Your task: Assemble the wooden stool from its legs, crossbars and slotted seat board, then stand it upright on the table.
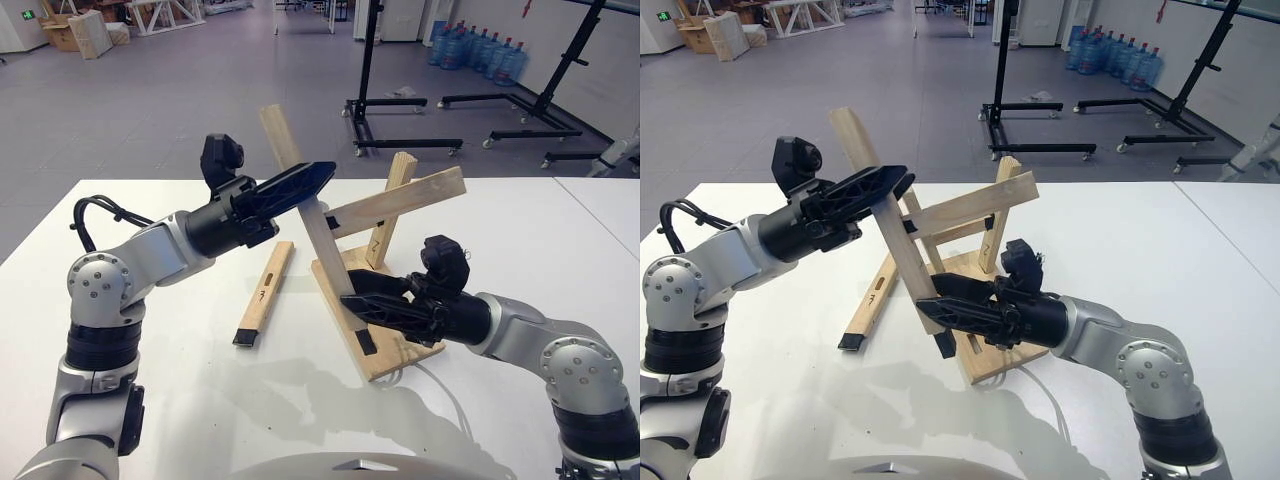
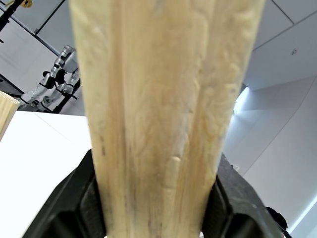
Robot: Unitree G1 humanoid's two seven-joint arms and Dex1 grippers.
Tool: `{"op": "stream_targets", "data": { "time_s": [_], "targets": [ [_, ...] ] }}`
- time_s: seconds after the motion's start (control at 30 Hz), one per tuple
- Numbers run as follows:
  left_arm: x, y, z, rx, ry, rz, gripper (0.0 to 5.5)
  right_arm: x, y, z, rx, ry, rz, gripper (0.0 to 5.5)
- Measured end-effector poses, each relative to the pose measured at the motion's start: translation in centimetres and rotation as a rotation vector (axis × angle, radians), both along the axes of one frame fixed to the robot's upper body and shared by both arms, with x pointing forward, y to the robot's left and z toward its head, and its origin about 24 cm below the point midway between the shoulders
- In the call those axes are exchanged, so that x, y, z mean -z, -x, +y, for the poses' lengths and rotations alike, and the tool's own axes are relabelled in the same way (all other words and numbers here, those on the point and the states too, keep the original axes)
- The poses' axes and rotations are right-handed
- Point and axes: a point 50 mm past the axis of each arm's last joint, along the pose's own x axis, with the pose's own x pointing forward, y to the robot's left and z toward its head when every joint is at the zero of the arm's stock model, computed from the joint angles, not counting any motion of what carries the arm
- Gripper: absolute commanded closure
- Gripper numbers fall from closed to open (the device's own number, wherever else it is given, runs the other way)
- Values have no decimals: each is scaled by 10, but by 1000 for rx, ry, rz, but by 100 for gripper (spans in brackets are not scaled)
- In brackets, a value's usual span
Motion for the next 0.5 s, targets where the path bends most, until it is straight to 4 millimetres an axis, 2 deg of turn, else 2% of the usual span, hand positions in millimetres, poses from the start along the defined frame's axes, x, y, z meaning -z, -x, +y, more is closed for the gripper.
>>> {"op": "stream_targets", "data": {
  "time_s": [0.17,0.23,0.33,0.47,0.5],
  "targets": [
    [5,-4,2,-45,-40,-27,345,-7,5,-23,9,9,4,119],
    [12,-7,5,-111,-92,-44,345,-2,4,-46,76,97,16,84],
    [20,-11,3,-228,-159,-98,345,14,-14,-89,310,341,-4,82],
    [29,-17,-10,-373,-216,-173,345,38,-56,-142,709,716,-104,82],
    [30,-18,-11,-400,-217,-186,345,40,-63,-149,760,798,-143,82]
  ]
}}
